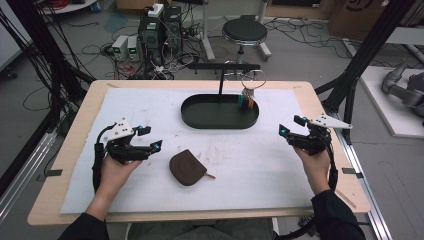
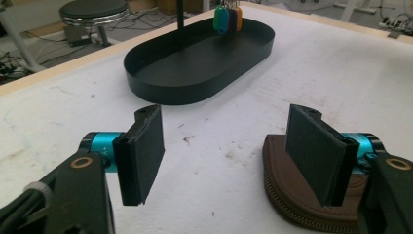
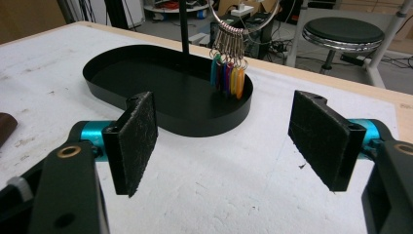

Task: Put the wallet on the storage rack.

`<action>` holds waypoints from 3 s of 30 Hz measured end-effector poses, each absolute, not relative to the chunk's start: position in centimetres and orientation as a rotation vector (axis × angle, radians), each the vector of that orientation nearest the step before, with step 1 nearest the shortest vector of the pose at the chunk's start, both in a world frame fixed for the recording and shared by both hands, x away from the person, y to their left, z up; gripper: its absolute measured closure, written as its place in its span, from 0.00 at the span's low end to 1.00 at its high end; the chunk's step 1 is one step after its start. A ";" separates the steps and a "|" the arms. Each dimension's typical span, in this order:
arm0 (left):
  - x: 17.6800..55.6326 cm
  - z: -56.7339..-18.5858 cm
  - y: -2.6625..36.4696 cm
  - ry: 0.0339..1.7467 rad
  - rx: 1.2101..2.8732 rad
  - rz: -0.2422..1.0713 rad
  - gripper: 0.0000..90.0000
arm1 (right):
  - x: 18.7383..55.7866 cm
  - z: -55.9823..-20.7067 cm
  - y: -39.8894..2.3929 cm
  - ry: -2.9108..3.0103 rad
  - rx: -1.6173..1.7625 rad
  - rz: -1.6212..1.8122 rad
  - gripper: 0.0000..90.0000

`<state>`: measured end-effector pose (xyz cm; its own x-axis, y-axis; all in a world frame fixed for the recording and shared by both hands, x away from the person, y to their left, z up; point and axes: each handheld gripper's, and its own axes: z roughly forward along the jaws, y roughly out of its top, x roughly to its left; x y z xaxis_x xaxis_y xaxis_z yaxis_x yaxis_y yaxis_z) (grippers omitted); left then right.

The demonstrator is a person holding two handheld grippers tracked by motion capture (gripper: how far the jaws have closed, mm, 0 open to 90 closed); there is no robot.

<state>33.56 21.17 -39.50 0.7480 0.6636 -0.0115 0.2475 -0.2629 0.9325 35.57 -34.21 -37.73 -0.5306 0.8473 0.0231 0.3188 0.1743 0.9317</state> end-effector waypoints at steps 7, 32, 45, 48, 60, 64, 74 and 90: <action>34.3 -40.1 19.9 0.720 1.871 0.420 0.40 | 35.4 -37.7 -34.1 1.946 1.079 1.328 0.30; 38.1 -42.8 15.2 0.805 2.026 0.105 0.57 | 35.1 -37.7 -33.8 1.954 1.046 1.294 0.33; 38.8 -44.0 15.1 0.910 2.014 -0.048 0.59 | 35.2 -37.8 -33.6 1.956 1.042 1.292 0.33; 38.9 -44.1 15.2 0.921 2.011 -0.058 0.57 | 35.2 -37.8 -33.7 1.955 1.041 1.292 0.33; 38.4 -44.0 15.0 0.876 1.987 -0.113 0.87 | 35.2 -37.8 -33.6 1.953 1.036 1.291 0.33; 38.4 -44.2 15.2 0.881 1.964 -0.127 0.89 | 35.1 -37.8 -33.6 1.952 1.028 1.290 0.33; 37.2 -42.4 14.6 0.718 1.884 0.065 0.93 | 35.1 -37.7 -33.6 1.942 1.026 1.292 0.33; 35.5 -39.4 13.9 0.564 1.716 0.279 0.96 | 34.8 -37.2 -30.6 1.996 0.929 1.348 0.33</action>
